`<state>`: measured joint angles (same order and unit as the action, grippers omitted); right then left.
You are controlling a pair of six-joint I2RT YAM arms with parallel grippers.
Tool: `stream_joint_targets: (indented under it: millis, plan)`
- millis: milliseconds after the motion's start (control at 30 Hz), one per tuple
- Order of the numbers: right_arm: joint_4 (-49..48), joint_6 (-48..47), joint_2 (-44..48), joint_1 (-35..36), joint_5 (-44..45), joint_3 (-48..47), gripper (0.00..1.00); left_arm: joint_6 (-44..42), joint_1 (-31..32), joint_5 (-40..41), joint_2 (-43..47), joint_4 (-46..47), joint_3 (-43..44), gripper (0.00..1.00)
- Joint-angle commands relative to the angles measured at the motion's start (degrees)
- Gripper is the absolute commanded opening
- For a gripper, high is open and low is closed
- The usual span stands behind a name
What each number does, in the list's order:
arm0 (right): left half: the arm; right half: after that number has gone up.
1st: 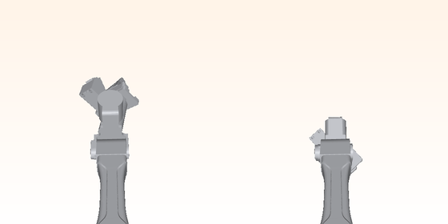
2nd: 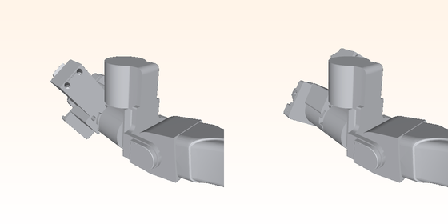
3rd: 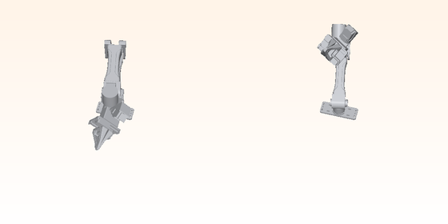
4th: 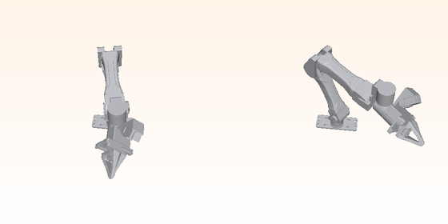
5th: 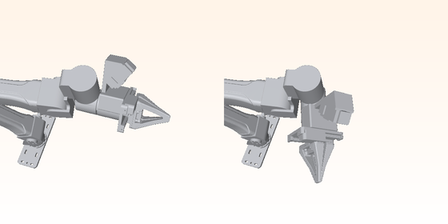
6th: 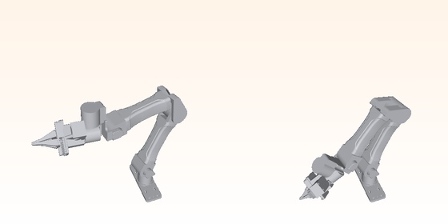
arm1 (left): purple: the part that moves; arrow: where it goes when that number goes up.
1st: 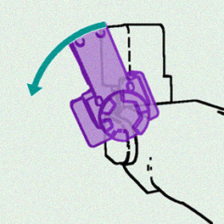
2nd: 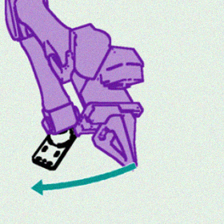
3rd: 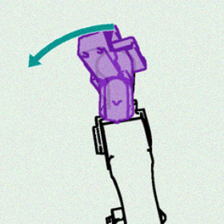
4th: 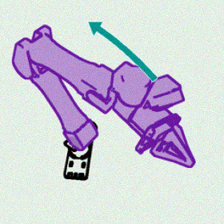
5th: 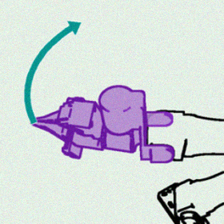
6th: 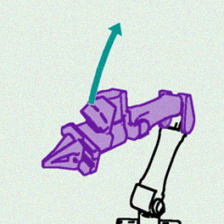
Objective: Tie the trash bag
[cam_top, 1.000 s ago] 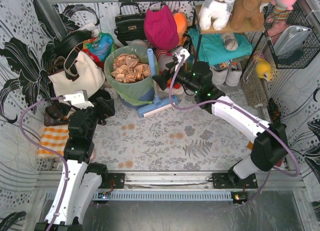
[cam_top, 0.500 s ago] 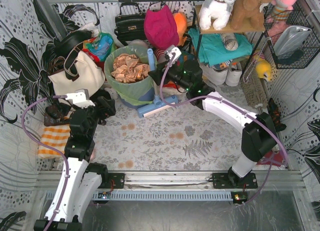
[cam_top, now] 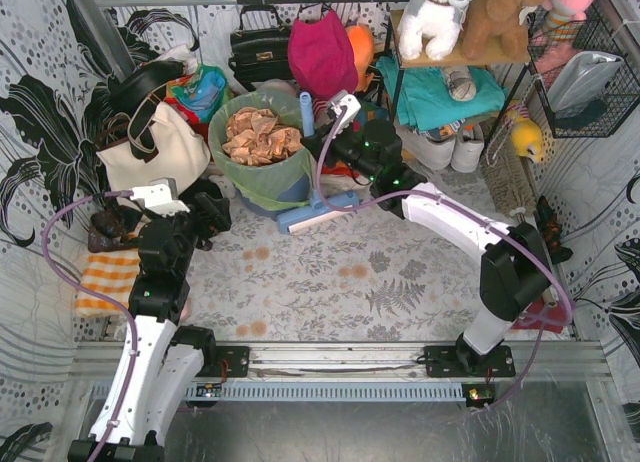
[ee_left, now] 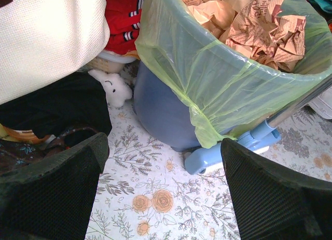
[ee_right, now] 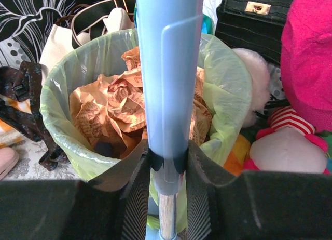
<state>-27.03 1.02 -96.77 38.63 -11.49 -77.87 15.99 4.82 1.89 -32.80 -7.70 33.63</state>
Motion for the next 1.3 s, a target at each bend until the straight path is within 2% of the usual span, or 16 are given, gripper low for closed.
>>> stream_joint_targets:
  millis: [0,200,433,633,733,1000,1133,1267]
  plan:
    - [1.3,-0.7,6.7,0.2,5.5,0.5,0.01,-0.4,-0.2,-0.2,0.3,3.5,-0.2,0.98]
    - [10.6,-2.8,14.6,-2.1,15.6,1.2,0.0,-0.4,-0.2,0.2,0.6,3.5,-0.1,0.98]
    - [16.7,-2.7,22.3,-14.9,12.7,3.1,0.0,-0.6,-0.2,0.9,0.9,3.5,-0.3,0.98]
    - [17.9,-0.6,21.6,-29.6,1.2,0.6,0.0,-0.8,-0.2,0.8,0.9,3.7,-0.3,0.98]
    - [19.2,-2.0,18.6,-33.9,-3.0,-2.4,0.0,-0.8,-0.2,1.1,1.0,3.7,-0.4,0.98]
    - [16.0,-4.2,10.6,-42.0,-15.0,-6.2,0.0,-1.0,-0.3,1.4,1.1,3.6,-0.4,0.98]
    - [12.1,-6.3,8.0,-43.7,-20.7,-5.3,0.0,-1.3,-0.2,1.5,0.9,3.7,-0.3,0.98]
    - [9.8,-8.1,5.9,-44.0,-22.5,-4.7,0.0,-1.3,-0.2,1.5,0.6,3.3,0.0,0.98]
